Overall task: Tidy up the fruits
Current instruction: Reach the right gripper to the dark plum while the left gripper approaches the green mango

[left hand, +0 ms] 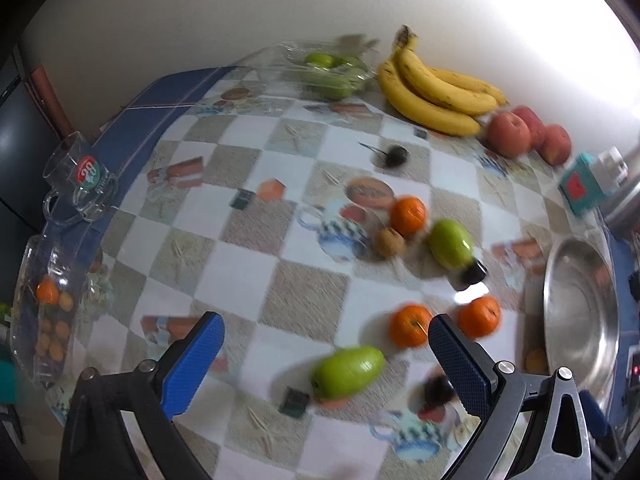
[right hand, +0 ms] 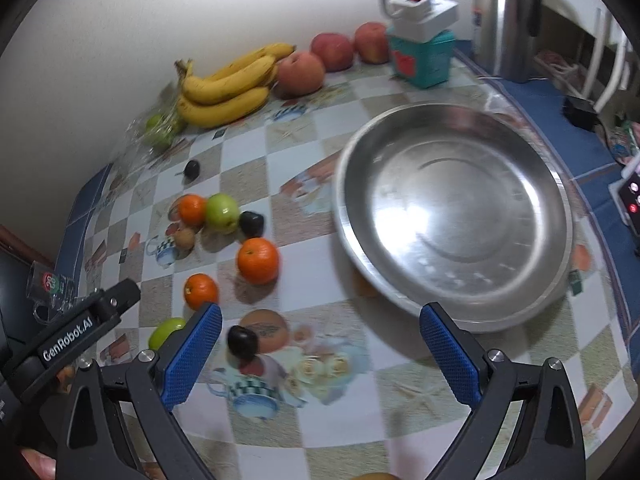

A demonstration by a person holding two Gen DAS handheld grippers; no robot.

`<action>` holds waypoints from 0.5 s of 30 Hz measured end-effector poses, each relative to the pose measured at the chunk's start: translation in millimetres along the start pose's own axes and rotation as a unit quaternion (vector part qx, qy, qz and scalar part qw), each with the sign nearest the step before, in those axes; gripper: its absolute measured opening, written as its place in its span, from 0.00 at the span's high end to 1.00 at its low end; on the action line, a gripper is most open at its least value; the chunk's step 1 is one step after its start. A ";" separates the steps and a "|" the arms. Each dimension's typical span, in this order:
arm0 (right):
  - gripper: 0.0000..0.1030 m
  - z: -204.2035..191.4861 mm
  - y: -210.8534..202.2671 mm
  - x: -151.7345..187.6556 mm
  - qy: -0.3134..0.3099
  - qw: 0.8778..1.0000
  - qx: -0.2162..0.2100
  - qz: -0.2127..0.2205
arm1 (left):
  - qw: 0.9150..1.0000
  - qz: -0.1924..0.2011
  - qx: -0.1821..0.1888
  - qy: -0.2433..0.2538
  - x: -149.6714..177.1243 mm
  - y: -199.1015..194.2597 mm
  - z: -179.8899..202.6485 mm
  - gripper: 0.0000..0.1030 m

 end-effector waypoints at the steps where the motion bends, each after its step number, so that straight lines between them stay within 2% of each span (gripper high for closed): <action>1: 0.04 -6.8 3.8 -0.7 -0.006 1.000 -0.001 -0.004 | 1.000 -0.001 -0.009 -0.005 -0.8 1.4 -4.4 0.00; 5: 0.04 -31.7 17.5 -0.5 -0.038 0.999 0.004 -0.013 | 1.000 -0.004 -0.014 -0.012 -5.9 8.4 -21.8 0.00; 9: 0.04 -46.7 30.7 0.4 -0.037 0.999 -0.013 -0.034 | 0.999 -0.029 -0.003 -0.027 -1.1 19.6 -32.4 0.00; 15: 0.04 -53.0 42.0 9.8 -0.055 0.997 0.003 -0.053 | 0.998 -0.055 0.009 -0.018 4.2 25.3 -26.3 0.00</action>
Point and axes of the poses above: each gripper's, at about its wrist camera, not at the fingertips, and y roughly the way its jaws point, z to its right, x to its underside, the point moved 1 cm from there along y, roughly the way its jaws point, and after that the axes turned 7 degrees about y, right-handed, at the moved point
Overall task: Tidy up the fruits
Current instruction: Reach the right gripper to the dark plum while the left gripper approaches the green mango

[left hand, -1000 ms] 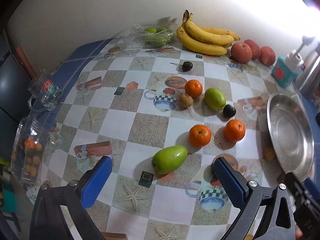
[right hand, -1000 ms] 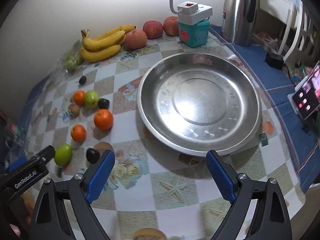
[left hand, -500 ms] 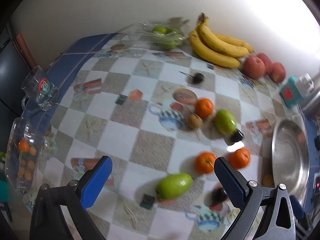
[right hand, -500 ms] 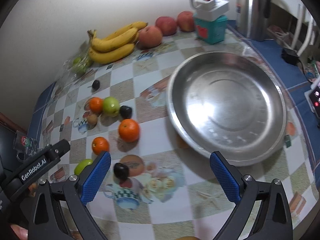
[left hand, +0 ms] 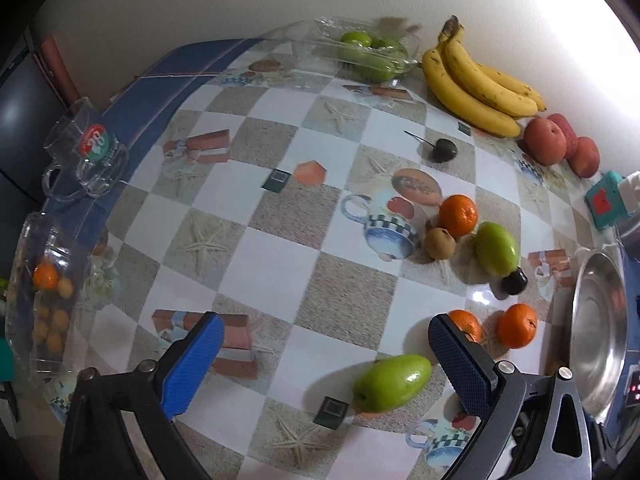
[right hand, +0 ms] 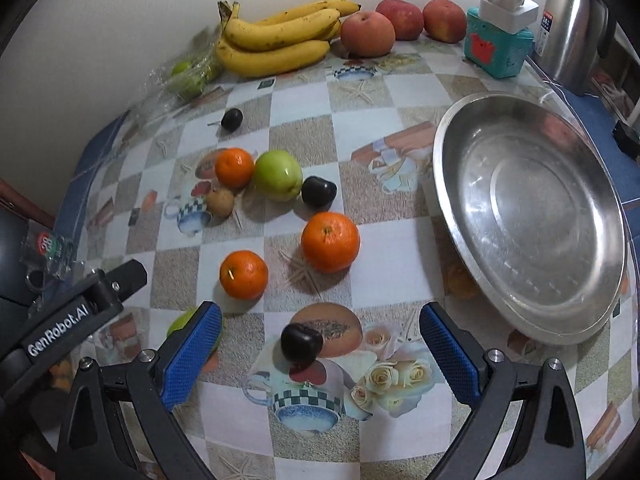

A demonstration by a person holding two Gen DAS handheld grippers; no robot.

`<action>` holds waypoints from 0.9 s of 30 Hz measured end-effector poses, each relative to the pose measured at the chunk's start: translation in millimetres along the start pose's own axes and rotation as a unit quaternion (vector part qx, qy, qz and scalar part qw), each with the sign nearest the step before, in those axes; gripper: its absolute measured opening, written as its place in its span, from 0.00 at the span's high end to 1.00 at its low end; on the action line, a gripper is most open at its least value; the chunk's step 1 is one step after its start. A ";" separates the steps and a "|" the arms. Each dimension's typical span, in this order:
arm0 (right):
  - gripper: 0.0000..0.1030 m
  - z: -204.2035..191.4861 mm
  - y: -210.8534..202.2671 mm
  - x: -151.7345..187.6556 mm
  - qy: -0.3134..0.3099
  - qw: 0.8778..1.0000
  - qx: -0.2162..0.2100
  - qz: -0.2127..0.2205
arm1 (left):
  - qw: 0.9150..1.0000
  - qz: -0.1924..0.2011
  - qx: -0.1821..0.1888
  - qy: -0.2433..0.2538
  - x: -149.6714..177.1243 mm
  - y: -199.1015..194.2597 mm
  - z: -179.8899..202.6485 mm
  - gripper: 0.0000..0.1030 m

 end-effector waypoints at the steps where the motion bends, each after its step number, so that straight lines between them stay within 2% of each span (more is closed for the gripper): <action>1: 0.04 0.1 0.8 1.4 0.000 1.000 0.000 -0.002 | 1.000 -0.005 0.005 0.002 -0.1 0.9 1.8 0.00; 9: 0.05 -0.7 15.1 10.4 -0.006 0.999 -0.006 -0.036 | 0.998 -0.043 0.037 0.011 6.2 15.7 14.8 0.01; 11: 0.09 -1.9 17.5 11.0 -0.009 0.999 -0.004 -0.039 | 0.998 -0.050 0.038 0.010 7.1 18.5 15.8 0.01; 13: 0.23 -3.2 20.9 12.5 -0.012 0.999 -0.006 -0.046 | 0.998 -0.054 0.038 0.009 8.3 20.7 16.9 0.01; 17: 0.30 -5.9 30.5 14.8 -0.020 0.998 -0.014 -0.065 | 0.996 -0.068 0.048 0.012 11.0 26.9 22.9 0.02; 18: 0.34 -7.3 31.8 15.2 -0.024 0.997 -0.015 -0.066 | 0.996 -0.073 0.052 0.014 11.5 28.7 24.8 0.03; 20: 0.39 -9.5 32.7 15.6 -0.029 0.997 -0.017 -0.065 | 0.995 -0.079 0.058 0.016 12.8 31.4 27.4 0.08; 23: 0.40 -11.3 34.7 16.0 -0.035 0.997 -0.018 -0.066 | 0.994 -0.089 0.060 0.018 14.8 35.4 30.0 0.10; 25: 0.48 -12.0 37.0 16.4 -0.036 0.997 -0.017 -0.070 | 0.993 -0.094 0.063 0.018 16.1 37.1 31.7 0.14; 27: 0.50 -12.5 37.3 15.8 -0.039 0.997 -0.015 -0.067 | 0.993 -0.099 0.069 0.015 16.5 39.0 32.5 0.17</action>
Point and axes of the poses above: each gripper's, at about its wrist camera, not at the fingertips, and y roughly the way its jaws point, z to its right, x to its underside, the point moved 1 cm from there along y, roughly the way its jaws point, and after that the axes turned 7 degrees about y, right-handed, at the moved point
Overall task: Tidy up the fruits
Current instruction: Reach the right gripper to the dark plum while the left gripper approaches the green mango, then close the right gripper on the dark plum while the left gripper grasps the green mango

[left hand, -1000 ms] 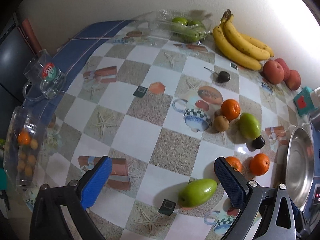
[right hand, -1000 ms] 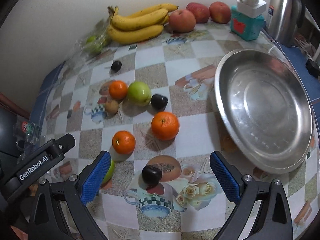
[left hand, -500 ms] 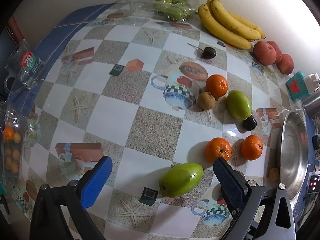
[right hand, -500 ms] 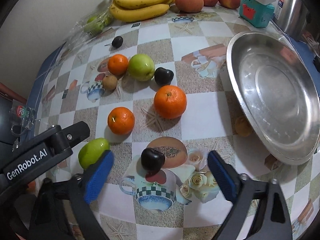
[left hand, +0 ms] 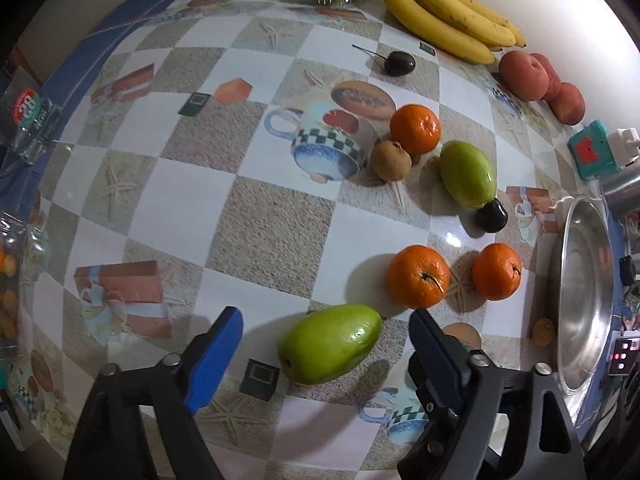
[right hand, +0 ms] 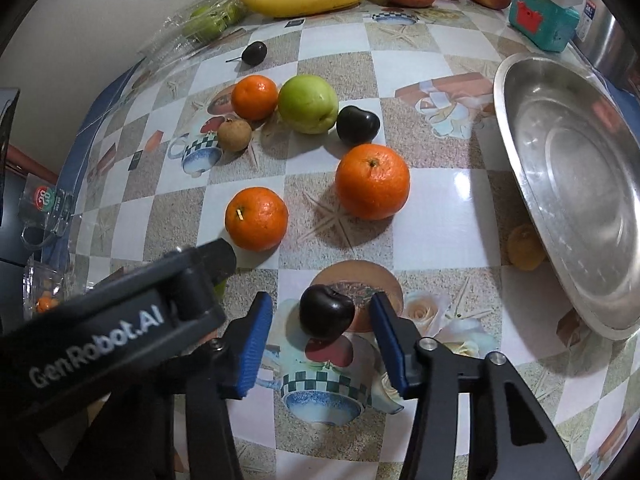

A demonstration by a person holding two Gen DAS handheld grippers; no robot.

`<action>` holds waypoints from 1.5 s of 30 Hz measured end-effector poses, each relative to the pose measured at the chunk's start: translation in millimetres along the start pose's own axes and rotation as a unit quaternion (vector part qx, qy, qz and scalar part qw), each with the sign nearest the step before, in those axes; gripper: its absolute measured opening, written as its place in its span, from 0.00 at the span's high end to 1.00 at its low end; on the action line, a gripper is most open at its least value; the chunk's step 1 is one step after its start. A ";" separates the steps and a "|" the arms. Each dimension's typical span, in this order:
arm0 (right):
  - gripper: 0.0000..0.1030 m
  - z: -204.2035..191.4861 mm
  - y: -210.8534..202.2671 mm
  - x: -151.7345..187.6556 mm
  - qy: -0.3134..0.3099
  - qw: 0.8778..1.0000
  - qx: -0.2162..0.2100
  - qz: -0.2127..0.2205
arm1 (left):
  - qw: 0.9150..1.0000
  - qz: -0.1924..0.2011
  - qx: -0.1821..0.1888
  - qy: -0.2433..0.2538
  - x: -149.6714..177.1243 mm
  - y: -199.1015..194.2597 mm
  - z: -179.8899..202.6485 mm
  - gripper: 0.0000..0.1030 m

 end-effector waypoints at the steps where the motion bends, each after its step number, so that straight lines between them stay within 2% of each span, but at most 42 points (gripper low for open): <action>1: 0.51 0.2 0.1 -0.5 0.001 1.000 -0.002 0.000 | 1.000 -0.001 0.003 -0.002 -0.4 2.5 1.7 0.18; 3: 0.57 1.2 0.3 -1.0 0.004 1.000 -0.005 0.001 | 1.000 -0.004 0.008 -0.007 0.7 4.4 0.4 0.21; 5: 0.60 2.3 0.3 -1.6 0.006 1.000 -0.006 0.000 | 1.000 -0.006 0.010 -0.010 0.2 5.4 0.7 0.32; 10: 0.69 7.6 -2.7 -0.4 0.015 1.000 -0.011 -0.003 | 1.000 -0.002 0.009 -0.011 1.2 5.1 1.6 0.43; 24: 0.72 10.4 -3.8 0.2 0.025 0.999 -0.023 -0.007 | 0.999 0.008 0.021 -0.029 2.6 -3.9 -7.3 0.47; 28: 0.72 12.1 -8.4 -0.3 0.031 0.999 -0.035 -0.005 | 0.999 0.021 0.022 -0.033 -0.5 -13.2 -10.7 0.60; 32: 0.72 13.0 -16.3 -1.8 0.034 0.999 -0.041 0.004 | 0.999 0.028 0.026 -0.034 -0.5 -18.8 -11.6 0.60; 38: 0.72 14.0 -17.6 -2.3 0.035 0.999 -0.042 0.004 | 0.998 0.012 0.028 -0.047 1.6 -11.1 -15.2 0.59; 45: 0.72 15.3 -19.0 -2.6 0.039 0.998 -0.043 0.004 | 0.999 0.000 0.025 -0.031 1.9 -2.2 -6.9 0.55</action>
Point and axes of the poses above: each gripper's, at about its wrist camera, not at the fingertips, and y roughly the way its jaws point, z to its right, x to its underside, the point moved 1 cm from there along y, roughly the way its jaws point, and after that the axes turned 7 degrees about y, right-handed, at the moved point
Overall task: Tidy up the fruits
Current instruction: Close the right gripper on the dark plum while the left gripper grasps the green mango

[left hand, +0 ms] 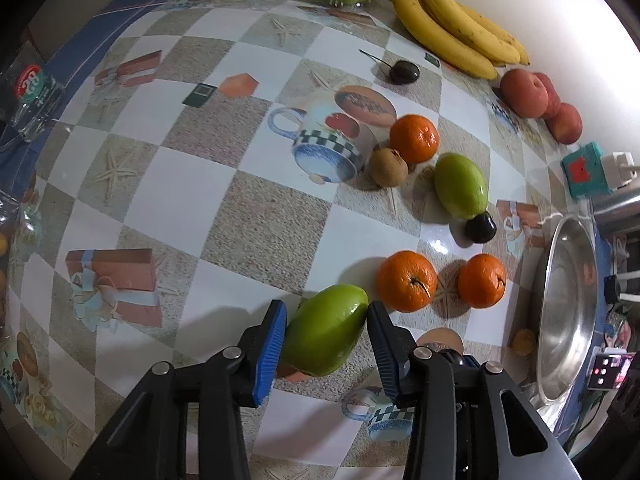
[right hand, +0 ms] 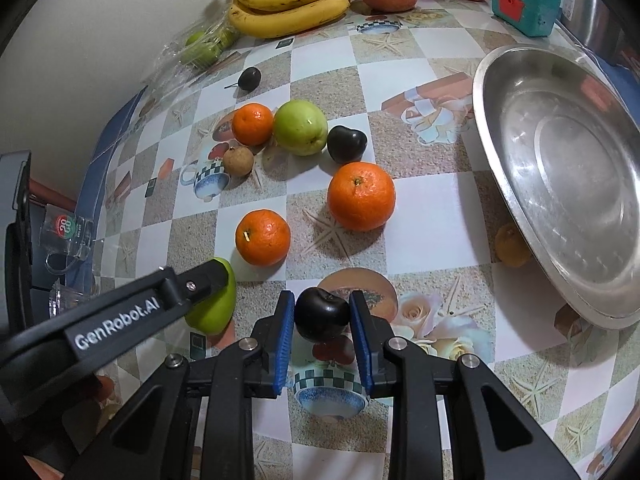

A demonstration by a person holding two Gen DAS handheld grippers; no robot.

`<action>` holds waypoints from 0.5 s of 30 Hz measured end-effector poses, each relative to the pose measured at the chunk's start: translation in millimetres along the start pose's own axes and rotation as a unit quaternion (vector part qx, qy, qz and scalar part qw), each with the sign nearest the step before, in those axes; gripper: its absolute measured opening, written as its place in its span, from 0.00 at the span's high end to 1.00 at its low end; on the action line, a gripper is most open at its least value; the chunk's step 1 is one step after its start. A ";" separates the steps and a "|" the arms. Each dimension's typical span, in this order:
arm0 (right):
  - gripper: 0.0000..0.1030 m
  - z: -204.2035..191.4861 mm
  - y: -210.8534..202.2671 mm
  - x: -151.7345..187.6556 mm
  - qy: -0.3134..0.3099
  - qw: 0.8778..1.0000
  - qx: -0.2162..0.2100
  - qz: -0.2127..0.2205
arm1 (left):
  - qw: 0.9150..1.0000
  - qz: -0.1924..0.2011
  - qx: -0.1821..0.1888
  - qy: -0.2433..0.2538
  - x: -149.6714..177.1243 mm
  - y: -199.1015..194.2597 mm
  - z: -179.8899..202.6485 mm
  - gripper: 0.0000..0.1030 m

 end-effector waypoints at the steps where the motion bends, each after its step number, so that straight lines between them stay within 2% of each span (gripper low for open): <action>1: 0.72 0.4 0.0 0.4 0.000 1.000 0.000 0.000 | 1.000 -0.004 0.002 0.002 0.2 2.0 1.5 0.54; 8: 0.72 1.5 1.4 1.3 0.000 1.000 0.007 -0.005 | 1.000 -0.018 0.000 0.012 2.3 10.5 7.3 0.55; 15: 0.72 3.4 2.1 1.4 0.005 1.000 0.004 -0.006 | 1.000 -0.010 0.007 0.008 3.9 9.3 10.8 0.58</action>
Point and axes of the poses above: each gripper's, at about its wrist camera, not at the fingertips, and y roughly the way its jaws point, z to its right, x to its underside, the point moved 1 cm from there along y, roughly the way its jaws point, and after that the axes turned 7 degrees about y, right-handed, at the moved point
